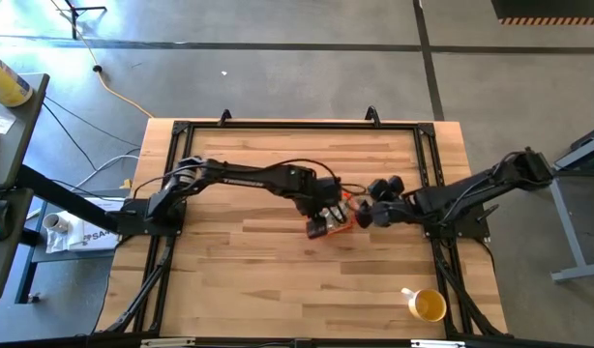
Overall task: Pick and place Stevia / Truvia into bins
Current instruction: Return to Home Position
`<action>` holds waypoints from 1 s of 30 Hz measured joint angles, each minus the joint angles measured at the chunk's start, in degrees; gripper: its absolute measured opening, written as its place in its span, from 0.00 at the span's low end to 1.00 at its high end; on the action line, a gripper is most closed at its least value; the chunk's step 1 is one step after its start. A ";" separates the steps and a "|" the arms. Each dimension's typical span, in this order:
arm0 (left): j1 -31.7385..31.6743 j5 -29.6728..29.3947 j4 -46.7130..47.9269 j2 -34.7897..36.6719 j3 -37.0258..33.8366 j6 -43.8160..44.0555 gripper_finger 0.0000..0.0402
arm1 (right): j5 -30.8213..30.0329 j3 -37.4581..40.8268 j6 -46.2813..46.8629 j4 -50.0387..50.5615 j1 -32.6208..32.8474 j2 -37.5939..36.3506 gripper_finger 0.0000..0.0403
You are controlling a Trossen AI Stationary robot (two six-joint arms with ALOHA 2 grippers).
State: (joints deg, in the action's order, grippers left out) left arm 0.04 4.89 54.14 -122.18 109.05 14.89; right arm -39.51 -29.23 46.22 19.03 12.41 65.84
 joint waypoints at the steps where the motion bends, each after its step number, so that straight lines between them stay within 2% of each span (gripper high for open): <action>1: 0.74 -0.61 -0.07 1.11 0.06 -1.86 0.73 | -0.15 -0.43 3.56 0.24 -0.47 -0.22 0.63; 5: 3.09 -2.42 1.51 5.95 0.07 -9.02 0.79 | 1.50 -2.75 17.27 0.26 -1.74 -0.37 0.63; 7: 3.24 -1.98 1.94 8.92 0.03 -12.23 0.79 | 3.65 -3.98 21.19 -0.92 -1.97 -0.37 0.63; 11: 1.63 4.13 0.77 14.57 0.05 -15.04 0.77 | 6.38 -6.60 24.29 -6.49 -1.92 -0.37 0.63; 13: 0.63 8.34 0.25 17.15 0.03 -15.85 0.74 | 8.87 -8.27 20.68 -10.73 -1.08 -0.35 0.63; 15: -0.67 10.80 -0.41 19.79 0.02 -16.01 0.71 | 10.66 -9.92 13.20 -15.89 0.77 -0.33 0.63; 20: -3.64 10.35 -1.49 26.16 -0.83 -13.55 0.64 | 11.37 -13.56 3.35 -18.35 4.26 -0.41 0.63; 22: -4.25 8.77 -4.68 29.65 -3.90 -10.88 0.61 | 11.77 -13.30 2.02 -17.56 4.98 -1.22 0.63; 24: -4.18 6.53 -9.05 33.88 -8.46 -7.23 0.59 | 15.22 -11.91 3.15 -15.72 4.21 -3.55 0.63; 27: -4.09 2.36 -16.52 40.98 -18.30 -1.88 0.57 | 21.82 -8.06 1.43 -15.90 0.58 -10.50 0.63; 30: -3.17 -1.93 -25.58 47.95 -29.46 3.82 0.55 | 28.23 -4.42 -4.63 -17.38 -3.93 -20.10 0.63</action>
State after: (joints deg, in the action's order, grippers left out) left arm -3.13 2.96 28.56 -74.23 79.59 18.70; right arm -11.28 -33.65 41.58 1.65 8.48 45.74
